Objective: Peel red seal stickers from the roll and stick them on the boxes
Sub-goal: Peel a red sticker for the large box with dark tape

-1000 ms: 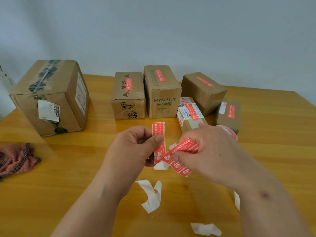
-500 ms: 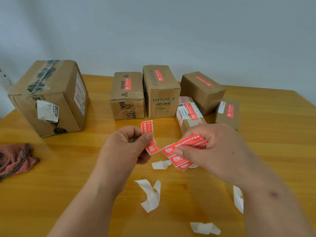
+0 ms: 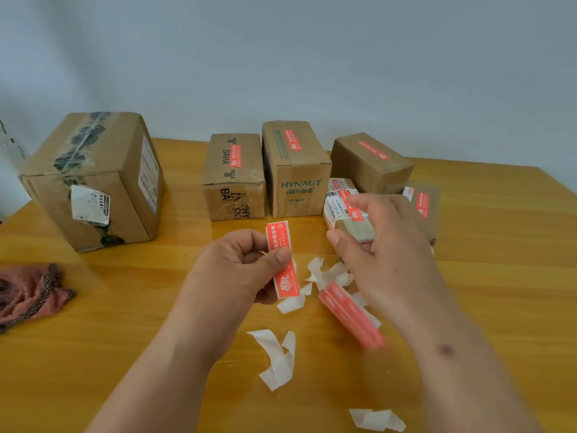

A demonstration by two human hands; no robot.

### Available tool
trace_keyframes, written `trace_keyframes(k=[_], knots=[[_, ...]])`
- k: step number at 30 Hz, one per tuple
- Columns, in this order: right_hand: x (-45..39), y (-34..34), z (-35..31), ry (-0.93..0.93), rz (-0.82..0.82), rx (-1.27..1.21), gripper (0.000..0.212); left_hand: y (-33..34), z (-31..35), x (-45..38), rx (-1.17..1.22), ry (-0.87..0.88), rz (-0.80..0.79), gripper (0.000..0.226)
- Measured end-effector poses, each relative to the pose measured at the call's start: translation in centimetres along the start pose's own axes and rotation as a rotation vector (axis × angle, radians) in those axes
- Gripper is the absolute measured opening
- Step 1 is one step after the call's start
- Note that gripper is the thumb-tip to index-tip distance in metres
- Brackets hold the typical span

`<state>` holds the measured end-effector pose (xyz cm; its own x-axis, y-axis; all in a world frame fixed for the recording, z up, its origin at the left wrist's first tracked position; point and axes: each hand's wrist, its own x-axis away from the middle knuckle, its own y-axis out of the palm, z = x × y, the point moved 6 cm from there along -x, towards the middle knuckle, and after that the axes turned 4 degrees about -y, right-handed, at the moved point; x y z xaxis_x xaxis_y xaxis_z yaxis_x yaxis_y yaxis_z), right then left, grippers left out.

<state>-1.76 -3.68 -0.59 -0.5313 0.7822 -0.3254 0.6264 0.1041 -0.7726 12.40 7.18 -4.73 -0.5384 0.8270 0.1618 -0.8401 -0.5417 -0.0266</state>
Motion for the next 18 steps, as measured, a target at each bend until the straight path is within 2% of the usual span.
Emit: trace_keyframes(k=[2, 3, 6, 8, 11, 18], knots=[[0.2, 0.1, -0.5, 0.012, -0.079, -0.080, 0.012, 0.2, 0.3, 0.2, 0.009, 0.017, -0.021, 0.024], [0.4, 0.2, -0.9, 0.017, -0.148, -0.131, 0.006, 0.4, 0.5, 0.3, 0.013, 0.025, -0.030, 0.026], [1.0, 0.9, -2.0, -0.018, -0.351, -0.275, 0.017, 0.8, 0.9, 0.4, 0.031, 0.041, -0.060, 0.029], [1.3, 1.1, -2.4, -0.020, -0.409, -0.362, 0.019, 1.0, 1.0, 0.5, 0.044, 0.045, -0.077, 0.032], [1.4, 1.0, -2.4, 0.002, -0.404, -0.444, 0.018, 1.0, 1.3, 0.7, 0.050, 0.049, -0.070, 0.036], [1.2, 0.8, -2.6, 0.013, -0.396, -0.449, 0.017, 0.7, 1.8, 0.8, 0.027, 0.081, -0.027, 0.039]])
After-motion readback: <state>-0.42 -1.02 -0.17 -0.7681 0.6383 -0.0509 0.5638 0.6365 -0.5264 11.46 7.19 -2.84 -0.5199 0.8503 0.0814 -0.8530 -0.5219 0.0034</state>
